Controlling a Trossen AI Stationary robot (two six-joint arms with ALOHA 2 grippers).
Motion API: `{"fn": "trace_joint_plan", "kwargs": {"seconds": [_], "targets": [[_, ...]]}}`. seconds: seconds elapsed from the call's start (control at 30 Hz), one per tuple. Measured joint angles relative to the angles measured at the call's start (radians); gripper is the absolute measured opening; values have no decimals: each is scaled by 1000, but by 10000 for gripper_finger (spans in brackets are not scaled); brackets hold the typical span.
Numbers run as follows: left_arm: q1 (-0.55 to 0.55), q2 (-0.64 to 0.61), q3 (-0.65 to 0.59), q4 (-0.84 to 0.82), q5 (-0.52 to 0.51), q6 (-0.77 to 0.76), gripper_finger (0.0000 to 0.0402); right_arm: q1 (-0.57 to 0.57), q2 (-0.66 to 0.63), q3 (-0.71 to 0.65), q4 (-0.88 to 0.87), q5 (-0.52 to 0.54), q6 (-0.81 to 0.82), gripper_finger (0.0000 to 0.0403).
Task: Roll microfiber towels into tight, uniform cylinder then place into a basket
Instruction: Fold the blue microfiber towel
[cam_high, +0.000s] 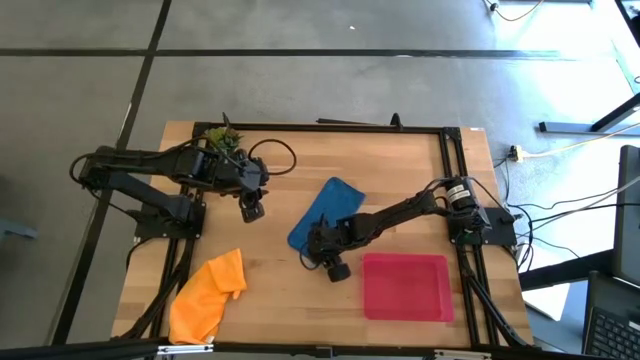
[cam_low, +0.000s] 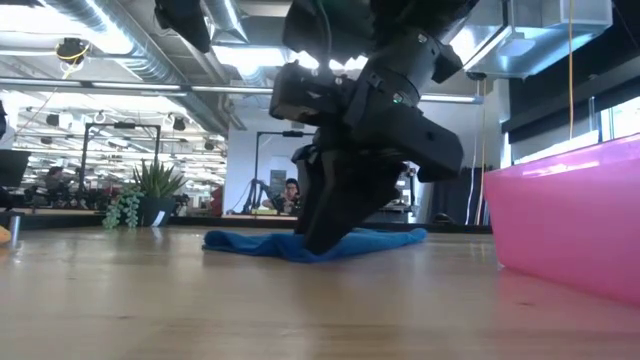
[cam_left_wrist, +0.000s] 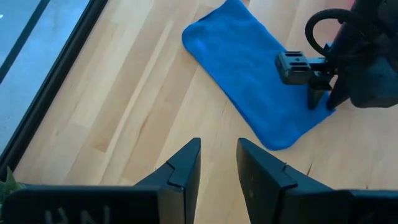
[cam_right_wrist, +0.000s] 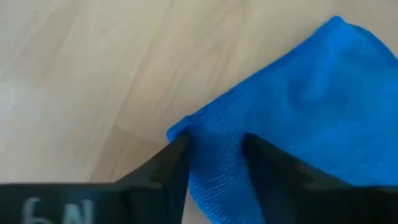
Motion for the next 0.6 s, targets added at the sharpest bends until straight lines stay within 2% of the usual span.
{"fn": "trace_joint_plan", "kwargs": {"seconds": [0.17,0.2,0.6], "targets": [[0,0,0,0,0,0,96,-2,0,0,-8,2,53,26],[0,0,0,0,0,0,96,-4,0,0,-8,3,55,16],[0,0,0,-1,-1,0,96,-50,-24,-2,-13,-16,126,6]]}}
